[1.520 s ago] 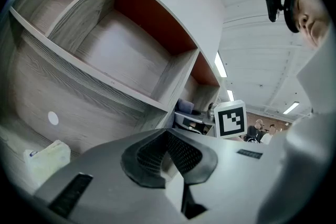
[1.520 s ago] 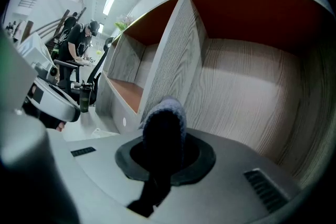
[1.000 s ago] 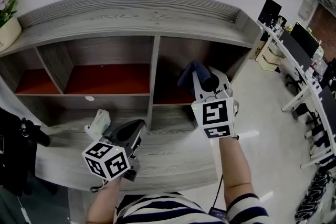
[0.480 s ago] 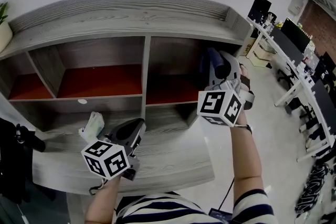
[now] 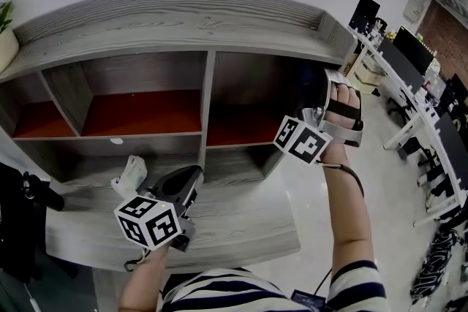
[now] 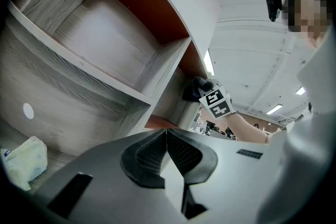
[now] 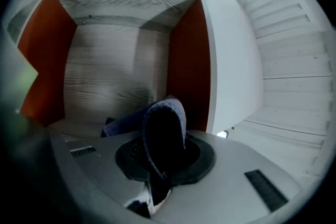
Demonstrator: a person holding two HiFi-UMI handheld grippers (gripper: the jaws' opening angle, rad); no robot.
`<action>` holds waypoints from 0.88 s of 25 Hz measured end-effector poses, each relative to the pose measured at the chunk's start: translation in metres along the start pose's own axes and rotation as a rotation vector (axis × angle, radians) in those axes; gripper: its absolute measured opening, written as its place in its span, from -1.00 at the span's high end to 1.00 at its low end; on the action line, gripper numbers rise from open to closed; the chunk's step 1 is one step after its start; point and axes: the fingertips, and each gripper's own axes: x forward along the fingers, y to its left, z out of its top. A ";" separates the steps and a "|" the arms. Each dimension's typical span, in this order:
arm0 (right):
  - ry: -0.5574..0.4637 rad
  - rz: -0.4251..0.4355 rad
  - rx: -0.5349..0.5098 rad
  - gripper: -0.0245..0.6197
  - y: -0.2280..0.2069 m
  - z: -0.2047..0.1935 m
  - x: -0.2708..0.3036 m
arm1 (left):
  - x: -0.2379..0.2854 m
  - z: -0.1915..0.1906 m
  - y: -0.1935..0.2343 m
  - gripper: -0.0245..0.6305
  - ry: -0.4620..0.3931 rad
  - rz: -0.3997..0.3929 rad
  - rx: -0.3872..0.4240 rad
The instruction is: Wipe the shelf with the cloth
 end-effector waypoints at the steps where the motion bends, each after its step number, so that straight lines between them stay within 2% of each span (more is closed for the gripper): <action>1: 0.012 0.005 -0.011 0.78 0.003 -0.001 0.002 | 0.000 0.000 0.001 0.87 0.002 0.001 0.001; 9: 0.059 0.097 -0.090 0.78 0.023 -0.004 0.003 | -0.002 -0.003 0.000 0.87 0.010 0.009 0.000; 22: 0.086 0.290 -0.166 0.78 0.103 -0.009 -0.031 | -0.003 -0.010 -0.001 0.87 0.033 0.005 -0.001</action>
